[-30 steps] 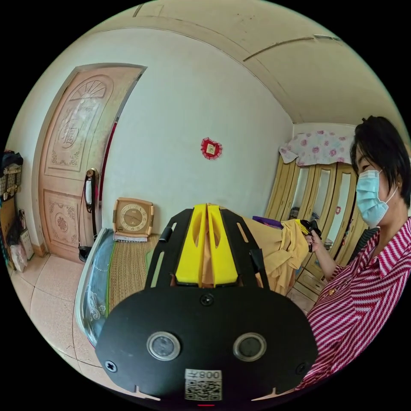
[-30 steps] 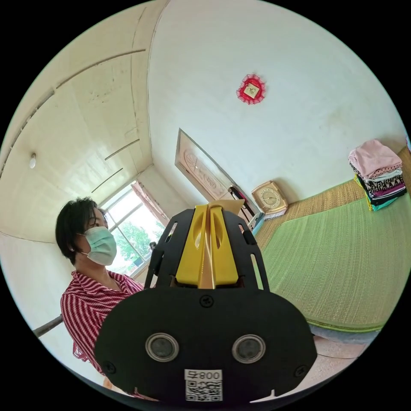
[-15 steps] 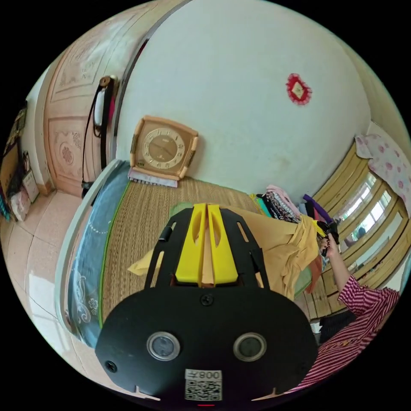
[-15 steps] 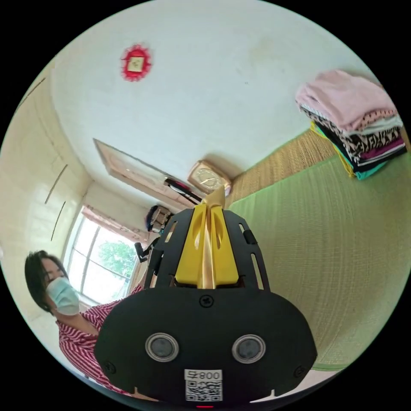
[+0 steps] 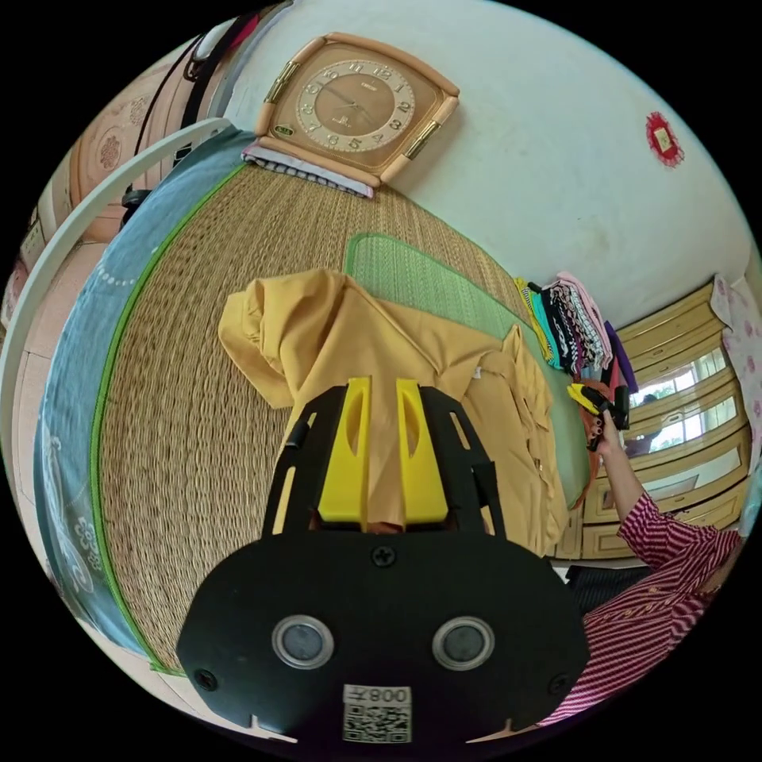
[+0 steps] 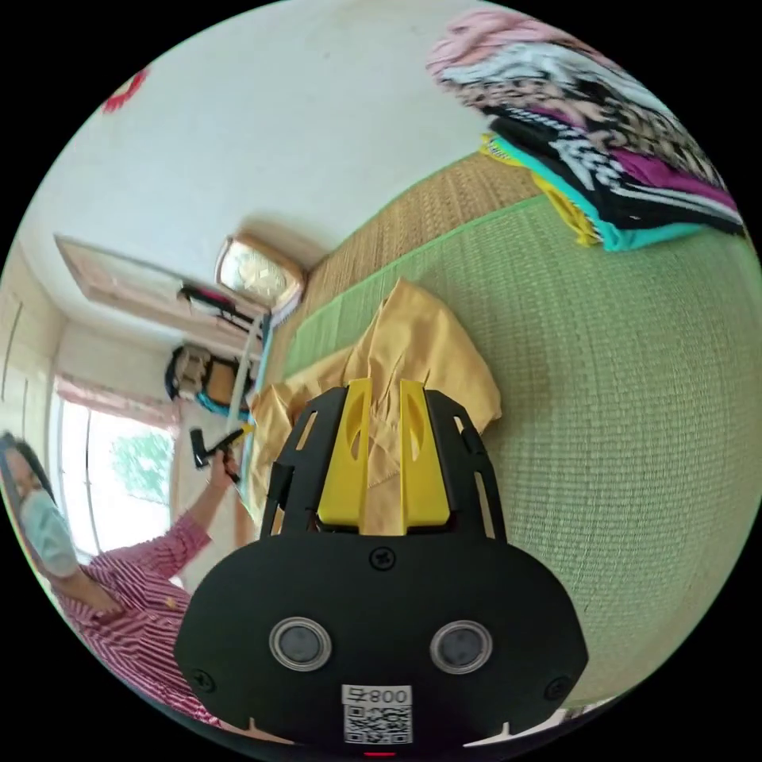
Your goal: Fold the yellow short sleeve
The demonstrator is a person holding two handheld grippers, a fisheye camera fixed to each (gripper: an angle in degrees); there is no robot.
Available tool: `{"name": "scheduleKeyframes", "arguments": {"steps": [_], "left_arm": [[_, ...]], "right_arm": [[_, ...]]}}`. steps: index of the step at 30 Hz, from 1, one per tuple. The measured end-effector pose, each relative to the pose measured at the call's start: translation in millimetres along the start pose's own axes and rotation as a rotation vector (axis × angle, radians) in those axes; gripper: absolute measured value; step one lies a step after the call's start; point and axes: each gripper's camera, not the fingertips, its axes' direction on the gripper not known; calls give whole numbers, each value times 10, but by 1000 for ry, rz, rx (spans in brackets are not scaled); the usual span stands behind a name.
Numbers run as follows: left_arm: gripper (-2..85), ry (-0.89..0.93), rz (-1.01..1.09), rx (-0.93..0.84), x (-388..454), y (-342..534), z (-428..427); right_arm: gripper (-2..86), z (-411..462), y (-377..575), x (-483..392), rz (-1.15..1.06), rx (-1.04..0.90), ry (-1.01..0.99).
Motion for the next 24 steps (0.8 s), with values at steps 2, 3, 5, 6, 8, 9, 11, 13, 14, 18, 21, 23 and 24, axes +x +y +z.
{"name": "scheduleKeyframes", "arguments": {"steps": [2, 3, 5, 6, 8, 9, 11, 13, 14, 18, 21, 23, 24], "left_arm": [[70, -46, 8, 15, 71, -81, -57], [73, -72, 5, 32, 106, -153, -101], [79, -106, -5, 41, 132, -298, -144], [81, -135, -23, 47, 130, -411, -173], [84, -163, -60, 72, 100, -582, -227], [84, -174, -90, 85, 63, -689, -250], [84, -195, -131, 102, 2, -832, -257], [77, -205, -174, 59, -82, -1019, -165], [74, -212, -181, 43, -95, -1063, -136], [21, -293, -174, 9, -10, -1325, -114], [10, -292, -125, 37, 116, -1506, -277], [7, -308, -94, 61, 184, -1626, -423], [7, -322, -79, 79, 216, -1709, -529]], "right_arm": [[83, 363, 83, -237, -93, -88, 90], [86, 618, 125, -364, -153, -148, 141], [90, 994, 176, -485, -222, -221, 219], [92, 1212, 204, -523, -257, -256, 280], [93, 1472, 244, -522, -281, -288, 358], [94, 1608, 283, -512, -296, -299, 389], [92, 1788, 359, -487, -315, -318, 421], [83, 1886, 451, -477, -340, -304, 470], [77, 1931, 502, -463, -351, -302, 499], [40, 1977, 639, -350, -363, -310, 521], [20, 1823, 692, -274, -355, -286, 523], [15, 1634, 700, -249, -362, -262, 531], [12, 1446, 682, -225, -362, -235, 552]]}}
